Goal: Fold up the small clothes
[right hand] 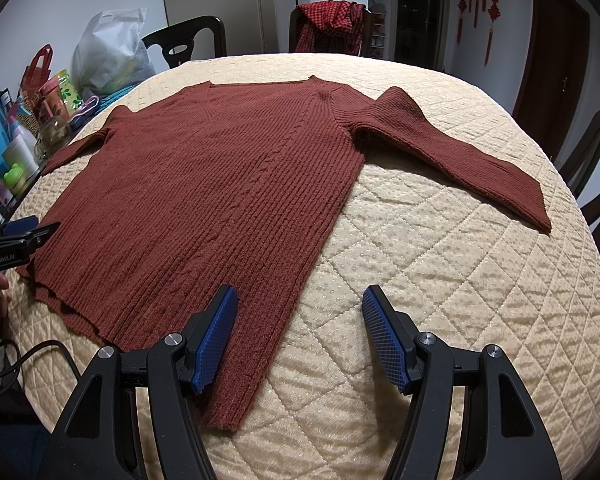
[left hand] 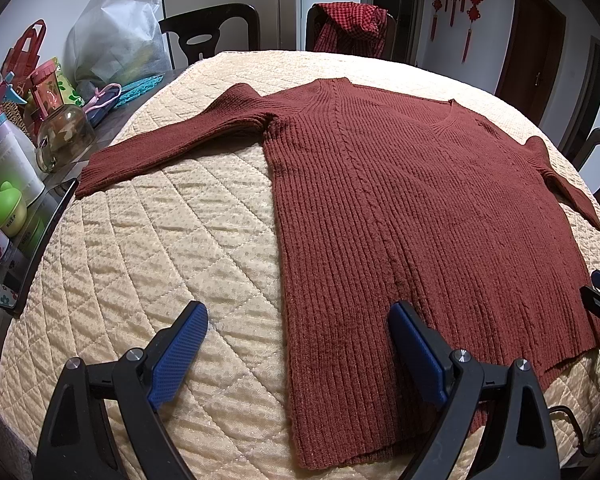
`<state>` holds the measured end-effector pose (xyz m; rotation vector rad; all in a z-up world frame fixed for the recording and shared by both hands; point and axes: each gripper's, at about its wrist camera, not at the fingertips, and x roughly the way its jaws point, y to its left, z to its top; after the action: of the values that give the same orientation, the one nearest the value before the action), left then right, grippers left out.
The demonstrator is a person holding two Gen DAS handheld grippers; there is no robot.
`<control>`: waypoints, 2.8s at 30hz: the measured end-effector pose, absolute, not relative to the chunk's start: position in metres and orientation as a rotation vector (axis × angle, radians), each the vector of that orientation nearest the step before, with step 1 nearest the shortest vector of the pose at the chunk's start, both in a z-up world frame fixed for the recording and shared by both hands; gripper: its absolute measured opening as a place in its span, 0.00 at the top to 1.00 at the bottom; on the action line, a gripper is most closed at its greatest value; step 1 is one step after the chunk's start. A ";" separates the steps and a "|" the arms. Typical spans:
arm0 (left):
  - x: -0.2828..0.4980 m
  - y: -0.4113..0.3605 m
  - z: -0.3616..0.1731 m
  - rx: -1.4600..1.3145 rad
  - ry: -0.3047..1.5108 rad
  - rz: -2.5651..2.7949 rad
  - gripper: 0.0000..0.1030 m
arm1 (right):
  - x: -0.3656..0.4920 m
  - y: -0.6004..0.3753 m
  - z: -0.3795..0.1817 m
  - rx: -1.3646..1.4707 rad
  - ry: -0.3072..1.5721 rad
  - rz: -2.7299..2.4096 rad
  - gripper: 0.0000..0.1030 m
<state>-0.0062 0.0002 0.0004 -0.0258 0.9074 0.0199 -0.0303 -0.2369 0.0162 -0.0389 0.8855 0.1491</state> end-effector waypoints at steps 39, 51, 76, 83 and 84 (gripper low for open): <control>-0.007 0.000 0.000 -0.026 0.910 0.022 0.09 | -0.030 -0.237 0.018 -0.040 0.887 0.149 0.37; -0.010 0.003 -0.001 -0.029 0.912 0.023 0.09 | -0.030 -0.237 0.017 -0.040 0.888 0.149 0.37; -0.010 0.006 -0.002 -0.029 0.913 0.024 0.09 | -0.026 -0.236 0.017 -0.028 0.900 0.144 0.36; -0.007 0.009 -0.001 -0.038 0.920 0.014 0.09 | -0.025 -0.236 0.018 -0.032 0.924 0.147 0.36; -0.006 0.011 0.000 -0.047 0.921 0.012 0.11 | -0.026 -0.236 0.019 -0.032 0.926 0.149 0.36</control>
<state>-0.0057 0.0106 -0.0002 -0.0472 0.9205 0.0118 -0.0260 -0.2358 0.0189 -0.0324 0.9259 0.1492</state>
